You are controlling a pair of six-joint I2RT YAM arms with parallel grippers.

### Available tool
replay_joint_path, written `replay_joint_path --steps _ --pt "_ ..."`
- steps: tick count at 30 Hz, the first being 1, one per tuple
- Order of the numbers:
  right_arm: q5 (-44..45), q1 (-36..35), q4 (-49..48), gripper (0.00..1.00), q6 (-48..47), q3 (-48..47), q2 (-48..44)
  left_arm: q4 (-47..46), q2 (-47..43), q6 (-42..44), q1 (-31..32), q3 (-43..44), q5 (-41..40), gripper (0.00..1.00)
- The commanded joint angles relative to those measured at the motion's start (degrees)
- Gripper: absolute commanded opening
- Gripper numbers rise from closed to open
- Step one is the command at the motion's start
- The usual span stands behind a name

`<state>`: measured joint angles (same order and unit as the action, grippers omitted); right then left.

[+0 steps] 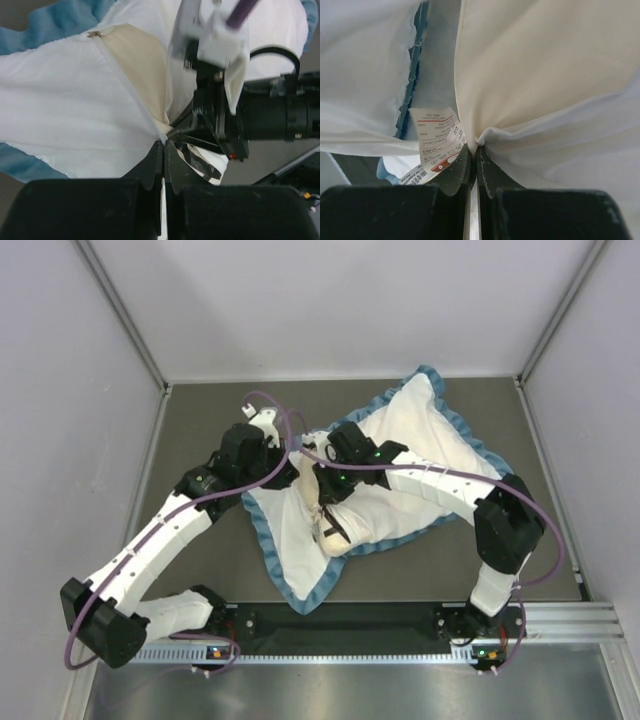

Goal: Put the pillow into the pillowcase

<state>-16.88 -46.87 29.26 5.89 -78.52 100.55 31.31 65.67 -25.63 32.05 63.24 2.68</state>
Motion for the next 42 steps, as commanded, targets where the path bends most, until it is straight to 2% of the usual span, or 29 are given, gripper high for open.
replay_joint_path --steps 1,7,13,16,18,20,23,27,29,33,37,42 --pt "-7.6 4.2 -8.6 0.0 6.5 -2.2 -0.7 -7.1 -2.4 -4.1 0.7 -2.3 6.3 0.0" --pt "-2.6 8.4 -16.7 0.0 15.7 -3.7 0.4 -2.6 -1.8 -6.9 5.2 -4.1 5.2 0.0" --pt "5.6 8.8 -21.1 0.0 22.4 -4.2 3.5 -2.0 -1.2 -10.7 11.1 -3.5 4.3 0.0" --pt "6.8 9.4 -23.6 0.0 24.2 -5.4 6.0 0.0 1.1 -11.9 14.1 0.3 5.7 0.0" --pt "6.2 10.2 -23.7 0.0 25.7 -6.4 6.8 6.0 2.8 -11.9 18.6 5.1 2.6 0.01" --pt "6.2 11.5 -24.8 0.0 26.9 -5.7 6.6 8.9 3.0 -12.3 20.1 6.4 -0.3 0.03" --pt "9.0 13.1 -26.9 0.0 30.1 -3.3 4.9 10.6 1.4 -13.0 20.2 3.8 0.1 0.05" --pt "12.8 14.6 -33.9 0.0 37.1 2.3 3.2 4.6 0.2 -14.9 20.2 0.5 6.5 0.04" --pt "12.4 14.1 -34.7 0.0 37.2 2.7 3.5 3.2 0.2 -15.2 20.2 1.7 5.8 0.04" --pt "16.6 11.2 -34.9 0.0 34.8 4.6 3.6 4.6 2.3 -15.1 20.1 10.2 4.9 0.04" --pt "15.7 9.6 -36.4 0.0 34.5 9.7 2.0 10.4 7.6 -12.4 19.0 25.5 2.1 0.04" --pt "16.0 5.0 -39.8 0.0 34.9 18.9 -5.5 12.2 17.2 -9.2 10.7 32.4 7.9 0.06"
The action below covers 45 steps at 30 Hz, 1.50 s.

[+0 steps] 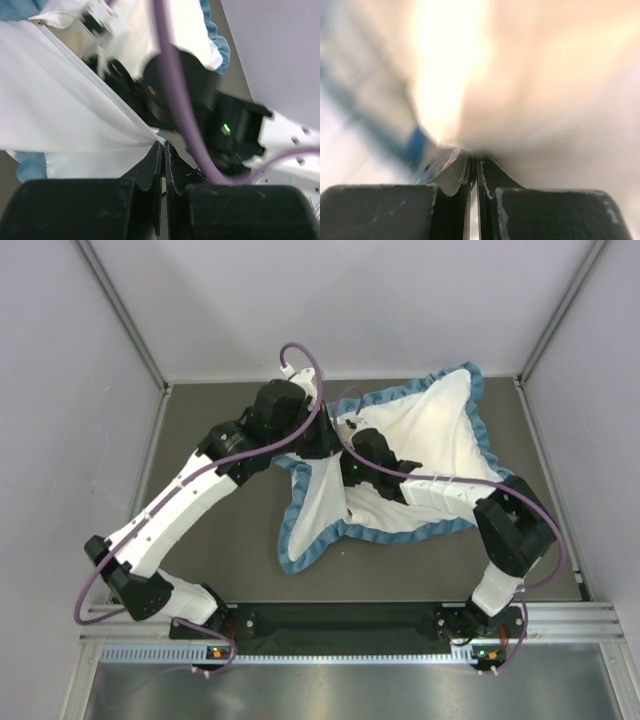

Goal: Put the pillow into the pillowcase

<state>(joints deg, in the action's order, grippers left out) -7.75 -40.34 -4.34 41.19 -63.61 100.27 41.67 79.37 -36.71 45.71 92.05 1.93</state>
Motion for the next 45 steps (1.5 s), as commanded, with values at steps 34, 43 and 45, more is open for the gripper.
replay_joint_path --steps 34,43,45 --pt "-10.1 62.3 10.9 0.98 4.3 37.7 -41.7 -0.7 -24.1 -10.3 7.1 -42.9 -12.9 0.79" --pt "-2.8 60.1 -0.7 0.91 9.3 42.3 -30.7 -0.5 -26.8 -11.9 8.6 -45.7 -13.9 0.78" --pt "-1.1 58.1 -3.1 0.88 10.6 41.9 -27.3 -0.5 -26.8 -11.9 8.6 -45.9 -14.4 0.78"
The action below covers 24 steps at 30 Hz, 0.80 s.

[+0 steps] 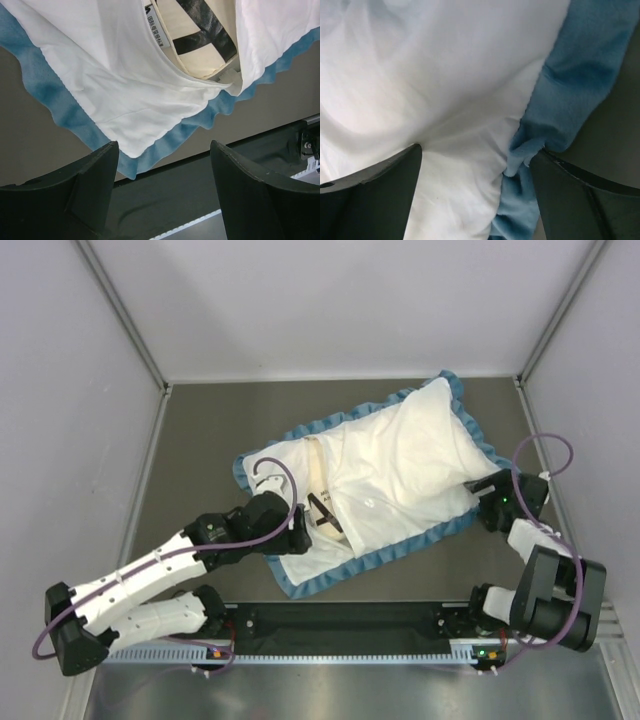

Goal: Put the pillow into the pillowcase

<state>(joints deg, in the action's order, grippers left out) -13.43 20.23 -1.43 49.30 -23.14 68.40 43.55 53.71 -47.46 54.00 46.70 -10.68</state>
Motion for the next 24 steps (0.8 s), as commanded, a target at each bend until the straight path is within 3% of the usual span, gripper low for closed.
replay_joint_path --steps 1,3,4,6,7,8,14,18,24 --pt "5.4 -3.3 -6.2 0.85 2.8 1.0 5.5 -2.4 -0.9 -1.1 0.3 -0.6 -1.9 0.78" --pt "7.5 -6.0 -7.1 0.75 3.7 -0.7 7.7 -2.1 -0.4 -1.1 0.4 -0.9 -1.9 0.78" --pt "8.2 -6.8 -7.3 0.57 3.9 -1.3 8.1 -2.2 0.3 -1.0 0.7 -1.1 -1.5 0.78" --pt "8.3 -8.0 -6.8 0.3 3.9 -2.7 8.2 -2.0 1.3 -0.7 1.4 -1.6 -1.5 0.79" --pt "8.4 -8.2 -6.4 0.09 3.9 -3.1 7.9 -1.6 2.6 -0.7 2.7 -1.7 -2.1 0.8" --pt "8.8 -8.2 -5.8 0.03 3.5 -3.6 7.1 -1.0 3.4 -0.8 3.6 -1.6 -3.0 0.81" --pt "11.9 -8.2 3.9 0.0 -2.4 -9.0 -0.6 -2.0 9.7 1.7 16.1 0.0 -8.8 0.91" --pt "10.0 -8.1 8.2 0.0 -5.3 -13.2 -1.0 -3.5 19.0 7.7 24.9 3.6 -13.0 0.97" --pt "6.9 -8.0 8.1 0.0 -5.2 -13.3 -1.6 0.5 34.1 9.2 25.2 8.8 -17.6 0.99"
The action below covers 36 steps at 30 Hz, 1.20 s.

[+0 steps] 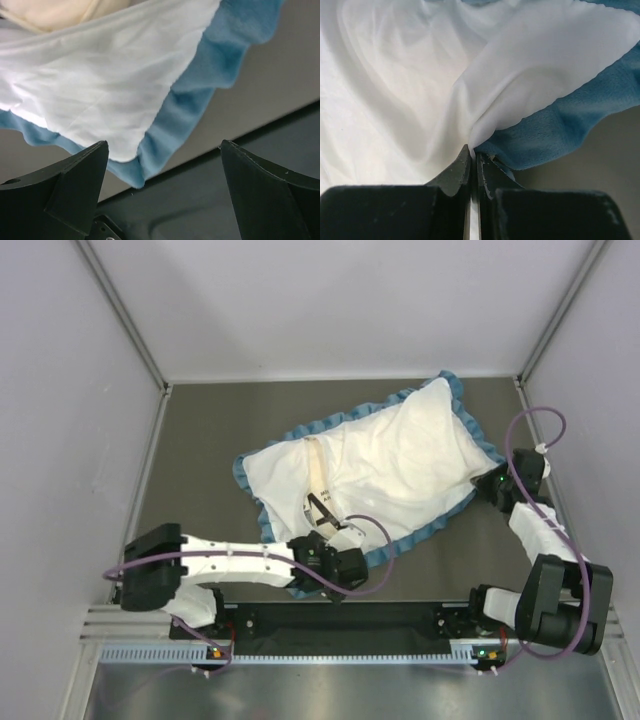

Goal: Put the pillow into the pillowcase

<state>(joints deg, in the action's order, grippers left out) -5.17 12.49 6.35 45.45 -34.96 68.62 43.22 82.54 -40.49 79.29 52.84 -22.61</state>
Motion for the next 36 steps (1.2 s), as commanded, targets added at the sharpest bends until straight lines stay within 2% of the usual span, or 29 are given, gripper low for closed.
replay_joint_path --steps 1,8,9,10,12,13,17,19,23,25,27,28,29,30,33,36 --pt "-1.5 -0.3 0.1 0.0 -1.3 -1.3 -2.0 0.3 6.6 2.7 -0.4 2.7 -5.6 0.99" --pt "-2.8 -0.3 0.2 0.0 -1.4 -1.0 -3.7 -4.2 16.0 3.7 -6.5 1.7 -3.0 0.95" --pt "-2.8 -0.3 0.2 0.0 -1.4 -1.0 -4.4 -5.5 17.3 4.2 -7.4 1.4 -2.1 0.85" --pt "-2.9 -0.3 0.6 0.0 -1.5 -1.2 -4.7 -5.9 17.7 4.5 -7.7 1.1 -0.2 0.68" --pt "-2.7 -0.2 1.6 0.0 -1.9 -1.6 -6.0 -6.3 18.1 4.7 -7.7 0.8 0.1 0.27" --pt "-2.7 -0.1 3.1 0.0 -2.4 -2.0 -6.6 -5.2 17.7 4.4 -7.7 0.8 -0.3 0.0" --pt "-2.8 0.6 10.0 0.0 -4.9 -6.9 -13.7 3.0 11.6 0.8 -6.3 4.0 -5.8 0.0" --pt "-2.3 0.6 13.4 0.0 -6.8 -9.8 -17.1 7.6 4.9 -0.3 -5.0 6.9 -7.0 0.0" --pt "-1.2 0.6 25.1 0.0 -10.3 -21.5 -25.0 19.6 -8.3 -3.4 0.8 20.8 -10.6 0.0" --pt "-1.6 0.6 28.4 0.0 -11.9 -27.2 -26.7 22.9 -10.7 -3.9 4.1 26.6 -14.1 0.0" --pt "-2.7 0.6 32.7 0.0 -12.8 -31.0 -28.3 32.3 -9.6 -7.5 11.7 38.1 -23.5 0.0" --pt "-2.9 0.6 34.0 0.0 -13.5 -34.9 -28.5 35.8 -8.2 -8.4 13.4 42.3 -26.0 0.0" --pt "-3.4 0.6 35.2 0.0 -13.8 -36.7 -28.8 39.4 -4.6 -10.1 14.7 51.2 -27.8 0.0" --pt "-3.5 0.6 37.7 0.0 -14.2 -38.7 -28.9 43.2 -3.5 -7.7 14.7 54.7 -29.4 0.0" --pt "-4.5 0.6 40.2 0.0 -14.5 -44.6 -29.6 43.0 -2.1 -5.8 14.7 63.7 -36.1 0.0" --pt "-3.8 0.6 43.1 0.0 -15.3 -48.8 -29.2 40.7 -2.4 -1.5 13.4 68.2 -40.6 0.0"
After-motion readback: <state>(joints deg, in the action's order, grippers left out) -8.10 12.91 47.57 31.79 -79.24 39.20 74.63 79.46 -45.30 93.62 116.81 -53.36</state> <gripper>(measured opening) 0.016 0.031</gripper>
